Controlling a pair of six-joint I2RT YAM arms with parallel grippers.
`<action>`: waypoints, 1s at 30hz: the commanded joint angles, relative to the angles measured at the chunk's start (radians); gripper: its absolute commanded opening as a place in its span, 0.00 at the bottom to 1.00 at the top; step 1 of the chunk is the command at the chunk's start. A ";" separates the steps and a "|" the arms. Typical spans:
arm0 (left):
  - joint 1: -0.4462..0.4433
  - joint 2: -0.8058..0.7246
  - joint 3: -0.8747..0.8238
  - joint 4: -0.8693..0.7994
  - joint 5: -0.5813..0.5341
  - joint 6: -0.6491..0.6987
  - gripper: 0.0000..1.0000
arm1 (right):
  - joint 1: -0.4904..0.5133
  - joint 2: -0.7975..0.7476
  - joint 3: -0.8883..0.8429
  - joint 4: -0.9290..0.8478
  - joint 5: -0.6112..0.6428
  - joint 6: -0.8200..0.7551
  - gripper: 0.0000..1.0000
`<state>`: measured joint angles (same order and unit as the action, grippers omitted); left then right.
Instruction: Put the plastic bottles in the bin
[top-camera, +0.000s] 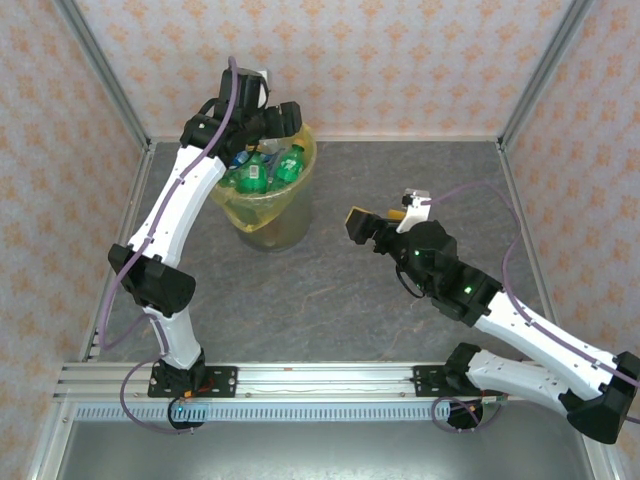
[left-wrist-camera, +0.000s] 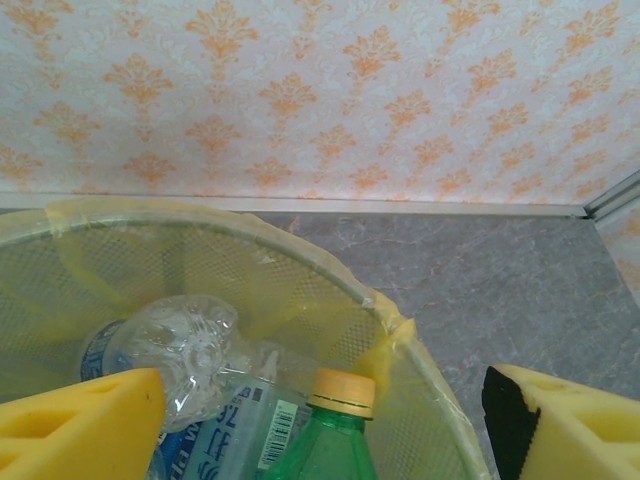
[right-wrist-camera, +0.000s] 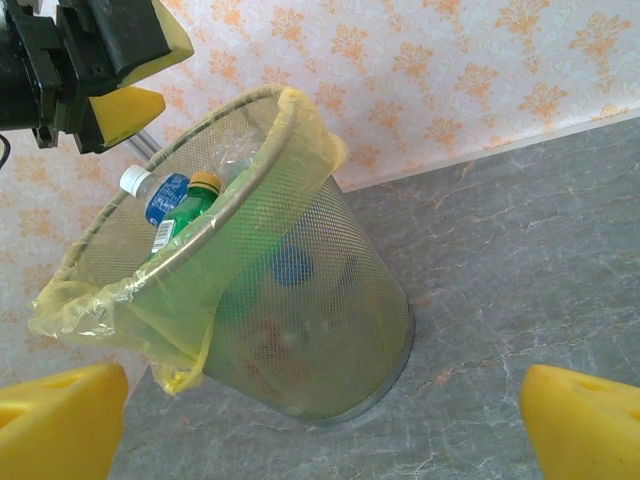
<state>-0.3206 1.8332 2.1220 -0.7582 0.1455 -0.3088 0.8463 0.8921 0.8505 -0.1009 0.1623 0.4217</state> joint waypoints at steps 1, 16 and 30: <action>0.004 -0.054 0.005 0.030 0.067 -0.034 0.85 | 0.004 0.014 0.037 0.001 0.037 -0.016 1.00; 0.004 -0.487 -0.471 0.295 -0.262 -0.109 0.99 | -0.002 -0.003 0.037 -0.076 0.267 0.035 1.00; 0.005 -1.180 -1.344 0.434 -0.787 -0.123 0.99 | -0.073 -0.079 -0.100 -0.047 0.638 -0.112 1.00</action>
<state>-0.3202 0.6949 0.8711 -0.3065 -0.4988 -0.4015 0.7990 0.8318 0.7868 -0.1471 0.6426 0.3706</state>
